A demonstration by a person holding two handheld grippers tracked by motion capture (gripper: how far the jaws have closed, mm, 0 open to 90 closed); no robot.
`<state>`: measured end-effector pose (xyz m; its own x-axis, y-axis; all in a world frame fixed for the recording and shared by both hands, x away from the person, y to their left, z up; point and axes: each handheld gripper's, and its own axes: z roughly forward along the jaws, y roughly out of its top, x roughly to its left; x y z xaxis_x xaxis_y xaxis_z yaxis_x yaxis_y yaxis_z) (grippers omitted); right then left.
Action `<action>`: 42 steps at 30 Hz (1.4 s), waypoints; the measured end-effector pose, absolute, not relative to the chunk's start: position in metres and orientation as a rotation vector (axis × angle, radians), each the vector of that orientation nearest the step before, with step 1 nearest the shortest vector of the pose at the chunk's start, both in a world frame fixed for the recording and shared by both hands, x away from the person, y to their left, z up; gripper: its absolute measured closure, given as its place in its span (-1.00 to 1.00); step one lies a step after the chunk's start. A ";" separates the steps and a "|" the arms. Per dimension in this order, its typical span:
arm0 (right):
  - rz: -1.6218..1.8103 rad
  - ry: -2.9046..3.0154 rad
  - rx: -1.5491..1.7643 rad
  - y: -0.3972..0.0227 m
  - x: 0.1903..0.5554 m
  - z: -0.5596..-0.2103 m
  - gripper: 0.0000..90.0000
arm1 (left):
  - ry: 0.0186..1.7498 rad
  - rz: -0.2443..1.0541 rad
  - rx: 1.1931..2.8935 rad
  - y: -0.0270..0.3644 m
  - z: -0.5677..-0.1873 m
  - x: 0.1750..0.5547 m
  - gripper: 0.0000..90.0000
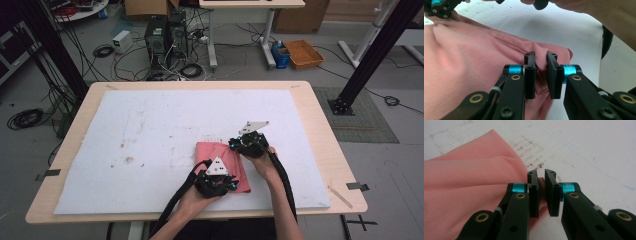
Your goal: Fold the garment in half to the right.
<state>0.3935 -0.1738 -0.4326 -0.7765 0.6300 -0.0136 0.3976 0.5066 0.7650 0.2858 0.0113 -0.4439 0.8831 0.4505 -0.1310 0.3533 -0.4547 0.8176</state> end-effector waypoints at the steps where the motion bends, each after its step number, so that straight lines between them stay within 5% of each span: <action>1: 1.134 2.456 0.865 -0.175 0.394 -0.433 0.79 | 0.574 0.125 2.092 0.011 -0.444 0.286 0.70; 12: 1.100 2.380 0.991 -0.197 0.395 -0.436 0.57 | 0.510 0.108 2.076 0.000 -0.444 0.280 0.29; 25: 1.211 2.273 1.029 -0.211 0.386 -0.418 0.33 | 0.499 0.164 2.108 0.013 -0.433 0.273 0.14; 42: 1.237 2.284 1.008 -0.207 0.380 -0.415 0.25 | 0.494 0.170 2.095 -0.010 -0.437 0.274 0.64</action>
